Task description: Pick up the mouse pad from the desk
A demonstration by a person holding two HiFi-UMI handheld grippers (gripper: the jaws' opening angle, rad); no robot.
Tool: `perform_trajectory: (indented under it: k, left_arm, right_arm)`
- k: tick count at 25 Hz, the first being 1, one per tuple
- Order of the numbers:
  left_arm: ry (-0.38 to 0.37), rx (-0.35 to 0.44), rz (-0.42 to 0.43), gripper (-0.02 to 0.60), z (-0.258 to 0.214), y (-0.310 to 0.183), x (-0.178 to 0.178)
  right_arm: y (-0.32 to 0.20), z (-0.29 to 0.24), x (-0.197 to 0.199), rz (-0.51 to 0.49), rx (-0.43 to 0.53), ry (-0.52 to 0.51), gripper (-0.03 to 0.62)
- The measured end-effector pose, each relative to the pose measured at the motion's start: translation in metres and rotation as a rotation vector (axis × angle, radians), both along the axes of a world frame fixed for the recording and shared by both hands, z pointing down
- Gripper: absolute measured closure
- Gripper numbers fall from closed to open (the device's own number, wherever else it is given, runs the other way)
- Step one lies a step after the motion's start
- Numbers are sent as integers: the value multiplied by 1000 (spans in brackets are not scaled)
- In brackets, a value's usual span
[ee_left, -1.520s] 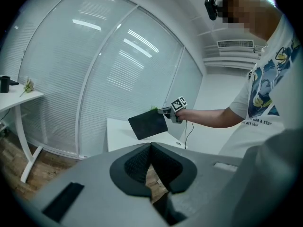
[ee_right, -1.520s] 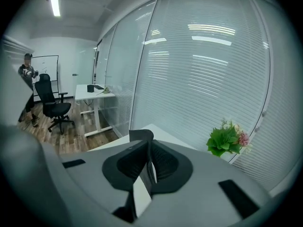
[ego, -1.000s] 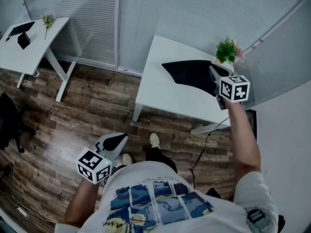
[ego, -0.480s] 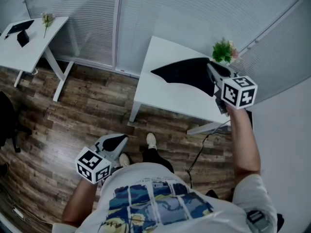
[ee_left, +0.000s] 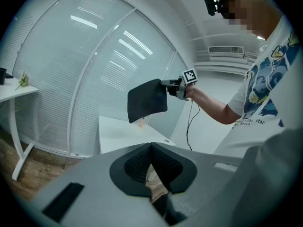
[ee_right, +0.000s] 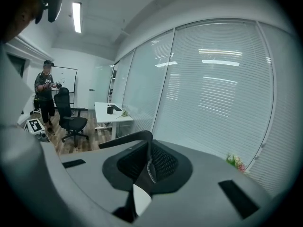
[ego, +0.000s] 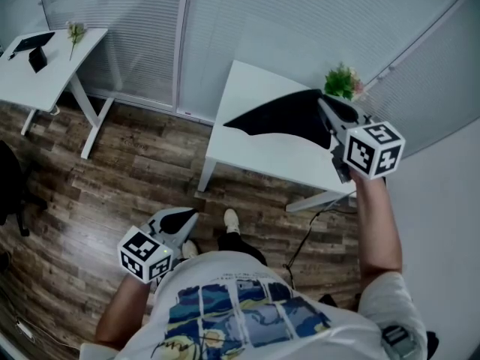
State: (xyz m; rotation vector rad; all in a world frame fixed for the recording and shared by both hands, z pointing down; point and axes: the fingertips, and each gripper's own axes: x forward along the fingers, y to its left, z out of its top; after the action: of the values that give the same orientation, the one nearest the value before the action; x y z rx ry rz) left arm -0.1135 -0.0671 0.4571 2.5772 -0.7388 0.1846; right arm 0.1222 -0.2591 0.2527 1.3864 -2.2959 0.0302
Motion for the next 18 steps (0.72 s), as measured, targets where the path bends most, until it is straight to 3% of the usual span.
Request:
perform_trajectory:
  k: [18]
  left_arm:
    - [-8,13,-4,580,1,1,-3]
  right_arm:
    - [12,-4,-5,-9,14,-6,569]
